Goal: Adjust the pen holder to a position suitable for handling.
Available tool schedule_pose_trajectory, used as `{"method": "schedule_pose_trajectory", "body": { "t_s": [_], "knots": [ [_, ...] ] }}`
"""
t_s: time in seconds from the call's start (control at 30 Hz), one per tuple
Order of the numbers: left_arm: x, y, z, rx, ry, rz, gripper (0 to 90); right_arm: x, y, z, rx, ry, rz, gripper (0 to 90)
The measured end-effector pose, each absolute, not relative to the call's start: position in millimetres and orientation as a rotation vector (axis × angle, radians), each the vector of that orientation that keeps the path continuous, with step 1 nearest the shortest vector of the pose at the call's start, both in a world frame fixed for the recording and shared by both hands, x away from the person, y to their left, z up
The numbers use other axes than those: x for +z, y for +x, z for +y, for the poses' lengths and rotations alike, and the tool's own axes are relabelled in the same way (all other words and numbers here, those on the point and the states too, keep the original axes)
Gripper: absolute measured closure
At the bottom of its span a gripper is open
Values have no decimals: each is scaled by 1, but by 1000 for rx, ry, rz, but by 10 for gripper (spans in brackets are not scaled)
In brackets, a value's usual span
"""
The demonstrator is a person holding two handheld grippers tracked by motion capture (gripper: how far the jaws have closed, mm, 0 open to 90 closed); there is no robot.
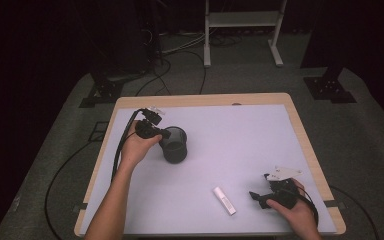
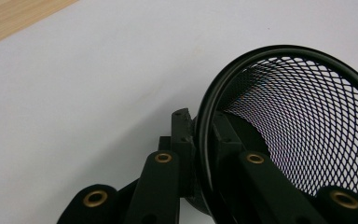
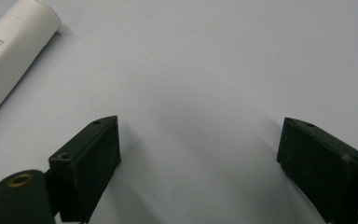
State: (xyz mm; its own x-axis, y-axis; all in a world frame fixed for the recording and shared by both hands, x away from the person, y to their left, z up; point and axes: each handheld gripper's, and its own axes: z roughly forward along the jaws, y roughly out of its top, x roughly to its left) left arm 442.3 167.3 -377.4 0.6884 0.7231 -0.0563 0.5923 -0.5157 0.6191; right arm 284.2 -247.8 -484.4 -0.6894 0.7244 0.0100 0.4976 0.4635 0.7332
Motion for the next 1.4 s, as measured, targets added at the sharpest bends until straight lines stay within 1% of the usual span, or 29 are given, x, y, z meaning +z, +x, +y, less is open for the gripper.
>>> {"method": "schedule_pose_trajectory", "body": {
  "t_s": [0.57, 1.4],
  "knots": [
    [-369, 423, 160, 226, 2310, 942, 826, -484, 284, -248, 1059, 1040, 2413, 120],
    [-381, 393, 140, 151, 2328, 863, 826, -484, 284, -248, 1058, 1038, 2412, 121]
  ]
}}
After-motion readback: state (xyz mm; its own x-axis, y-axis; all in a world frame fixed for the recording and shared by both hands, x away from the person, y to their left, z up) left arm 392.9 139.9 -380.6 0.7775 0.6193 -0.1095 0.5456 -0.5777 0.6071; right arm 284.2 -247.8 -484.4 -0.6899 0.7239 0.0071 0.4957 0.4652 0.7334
